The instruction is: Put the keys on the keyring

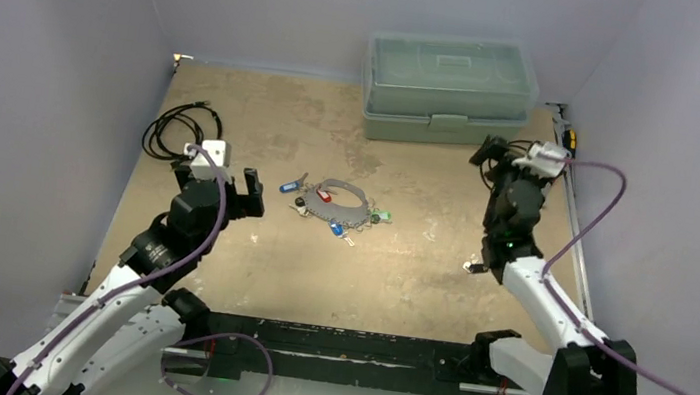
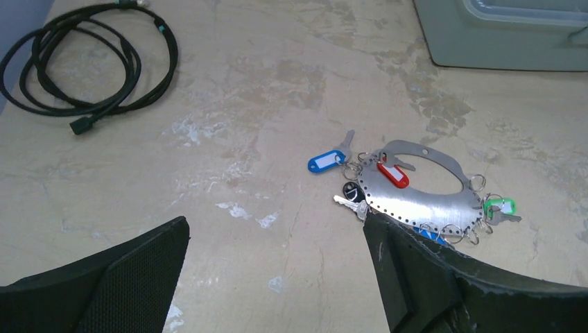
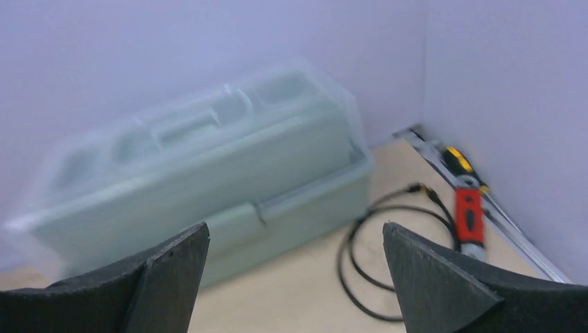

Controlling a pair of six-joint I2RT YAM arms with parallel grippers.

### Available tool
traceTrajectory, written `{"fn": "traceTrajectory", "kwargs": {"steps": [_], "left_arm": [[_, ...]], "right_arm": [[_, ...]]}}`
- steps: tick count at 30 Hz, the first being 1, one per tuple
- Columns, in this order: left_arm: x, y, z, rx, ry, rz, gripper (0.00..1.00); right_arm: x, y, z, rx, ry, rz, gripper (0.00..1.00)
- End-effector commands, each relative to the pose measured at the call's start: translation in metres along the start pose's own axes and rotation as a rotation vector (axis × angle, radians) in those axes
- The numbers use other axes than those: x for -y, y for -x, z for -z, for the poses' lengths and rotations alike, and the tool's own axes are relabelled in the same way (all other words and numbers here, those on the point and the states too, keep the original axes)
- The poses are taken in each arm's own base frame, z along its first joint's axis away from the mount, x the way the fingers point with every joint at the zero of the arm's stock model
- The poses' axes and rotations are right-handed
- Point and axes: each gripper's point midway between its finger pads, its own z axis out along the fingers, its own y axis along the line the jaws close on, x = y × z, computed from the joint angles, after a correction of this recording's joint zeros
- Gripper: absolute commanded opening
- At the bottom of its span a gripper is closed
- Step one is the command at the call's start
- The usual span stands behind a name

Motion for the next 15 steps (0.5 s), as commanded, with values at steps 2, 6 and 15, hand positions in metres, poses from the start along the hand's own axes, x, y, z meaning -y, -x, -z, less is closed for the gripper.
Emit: {"fn": "traceTrajectory", "kwargs": {"steps": [2,6,15], "left_arm": [[-0.008,0.012,-0.002,0.003,0.106,0.103,0.99],[-0.014,0.005,-0.002,-0.02,0.14,0.095,0.99],[0.008,0.002,0.001,-0.03,-0.018,0.029,0.98]], "right_arm": [[-0.026,0.0,0.008,-0.297,0.027,-0.071,0.99],[-0.059,-0.002,0.018,-0.385,0.131,-0.168,0.99],[-0.167,-0.01,0.05,-0.551,0.646,-0.187,0.98]]}}
